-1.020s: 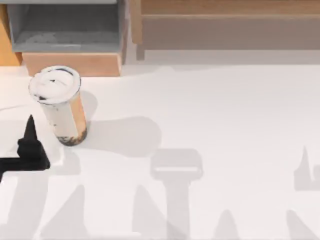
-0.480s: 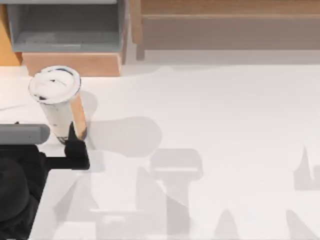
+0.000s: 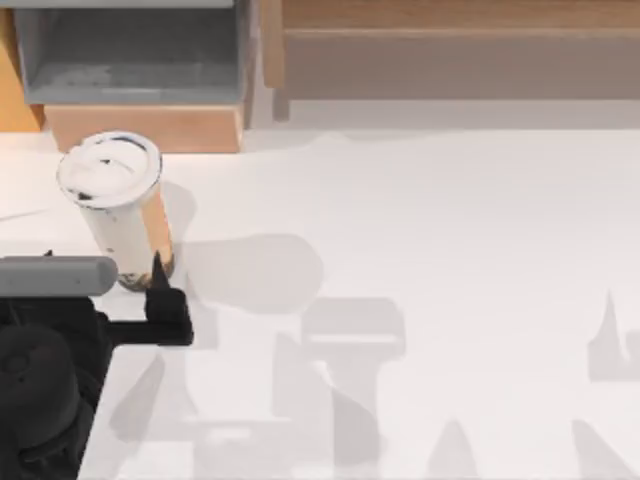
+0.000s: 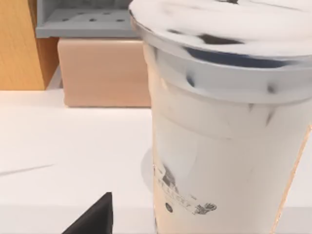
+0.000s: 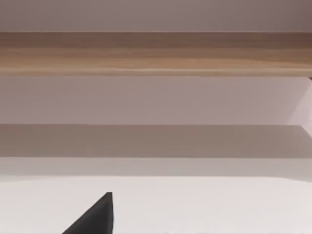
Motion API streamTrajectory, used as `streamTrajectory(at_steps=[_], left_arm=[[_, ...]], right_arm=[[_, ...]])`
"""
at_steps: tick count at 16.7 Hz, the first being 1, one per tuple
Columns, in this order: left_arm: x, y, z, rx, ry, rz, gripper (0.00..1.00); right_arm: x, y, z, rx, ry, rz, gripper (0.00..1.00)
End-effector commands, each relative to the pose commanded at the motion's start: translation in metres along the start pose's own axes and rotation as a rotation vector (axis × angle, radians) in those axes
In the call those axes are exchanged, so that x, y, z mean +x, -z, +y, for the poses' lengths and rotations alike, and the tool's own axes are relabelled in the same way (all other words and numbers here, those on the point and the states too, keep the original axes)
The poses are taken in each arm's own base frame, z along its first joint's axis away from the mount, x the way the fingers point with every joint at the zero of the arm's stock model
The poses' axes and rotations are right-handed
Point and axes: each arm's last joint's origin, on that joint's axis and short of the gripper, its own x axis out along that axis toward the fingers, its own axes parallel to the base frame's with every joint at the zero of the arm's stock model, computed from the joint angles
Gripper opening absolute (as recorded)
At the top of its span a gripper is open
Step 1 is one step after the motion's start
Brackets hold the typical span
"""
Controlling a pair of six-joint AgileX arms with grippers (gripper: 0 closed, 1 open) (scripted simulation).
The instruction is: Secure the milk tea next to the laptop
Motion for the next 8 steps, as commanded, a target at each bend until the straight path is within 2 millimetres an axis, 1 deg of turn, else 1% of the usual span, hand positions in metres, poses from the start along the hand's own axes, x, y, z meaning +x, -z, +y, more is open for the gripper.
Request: streamTrajectory(at_steps=[2,4,8], left_arm=[[0.0,0.0,0.001,0.001,-0.002,0.002,1.0],[0.01,-0.002,-0.001,-0.003,0.001,-0.005,1.0],[0.05,-0.001,-0.003,0.002,0.0,0.005,1.0]], right_arm=[[0.0,0.0,0.0,0.0,0.0,0.0,1.0],[0.0,0.0,0.0,0.0,0.0,0.0,1.0],[0.0,0.0,0.0,0.0,0.0,0.0,1.0]])
